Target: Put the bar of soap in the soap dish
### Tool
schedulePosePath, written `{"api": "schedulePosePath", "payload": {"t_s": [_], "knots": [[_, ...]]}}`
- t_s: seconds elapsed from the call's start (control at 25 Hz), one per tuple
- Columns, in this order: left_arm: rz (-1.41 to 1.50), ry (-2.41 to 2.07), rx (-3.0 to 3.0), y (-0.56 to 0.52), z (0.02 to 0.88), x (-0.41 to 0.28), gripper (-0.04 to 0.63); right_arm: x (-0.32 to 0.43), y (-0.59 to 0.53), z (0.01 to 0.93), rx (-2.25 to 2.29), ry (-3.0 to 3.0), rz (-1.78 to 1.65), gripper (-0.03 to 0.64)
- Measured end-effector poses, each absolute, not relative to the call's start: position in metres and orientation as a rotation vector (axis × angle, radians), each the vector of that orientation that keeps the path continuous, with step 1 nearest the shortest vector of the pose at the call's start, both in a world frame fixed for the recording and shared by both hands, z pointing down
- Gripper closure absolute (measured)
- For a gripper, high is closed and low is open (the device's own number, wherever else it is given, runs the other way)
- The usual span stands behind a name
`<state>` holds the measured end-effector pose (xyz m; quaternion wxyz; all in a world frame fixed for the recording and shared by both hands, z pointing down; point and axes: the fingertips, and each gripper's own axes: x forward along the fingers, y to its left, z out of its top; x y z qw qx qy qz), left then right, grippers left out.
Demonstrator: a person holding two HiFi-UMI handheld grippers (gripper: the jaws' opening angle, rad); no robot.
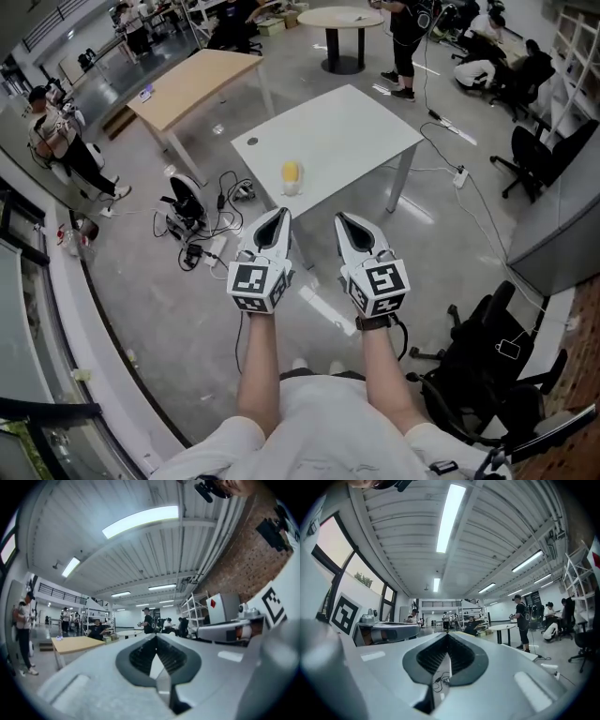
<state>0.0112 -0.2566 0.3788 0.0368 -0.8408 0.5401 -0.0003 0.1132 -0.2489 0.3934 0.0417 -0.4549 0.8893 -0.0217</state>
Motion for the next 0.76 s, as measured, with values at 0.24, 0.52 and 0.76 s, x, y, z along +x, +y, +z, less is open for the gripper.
{"api": "schedulePosePath", "payload": {"t_s": [0.24, 0.52, 0.76], "knots": [[0.083, 1.694, -2.429, -0.256, 0.298, -0.017, 0.594, 0.104, -0.256, 0.322, -1.353, 2.745, 0.022, 0.609], [0.172, 1.749, -2.531, -0.205, 0.301, -0.044, 0.594, 0.051, -0.204, 0.334, -1.222, 2.834, 0.035, 0.609], [0.237, 1.798, -2.635, -0.184, 0.332, -0.047, 0.595, 0.030, -0.180, 0.343, -1.055, 2.874, -0.221, 0.609]]}}
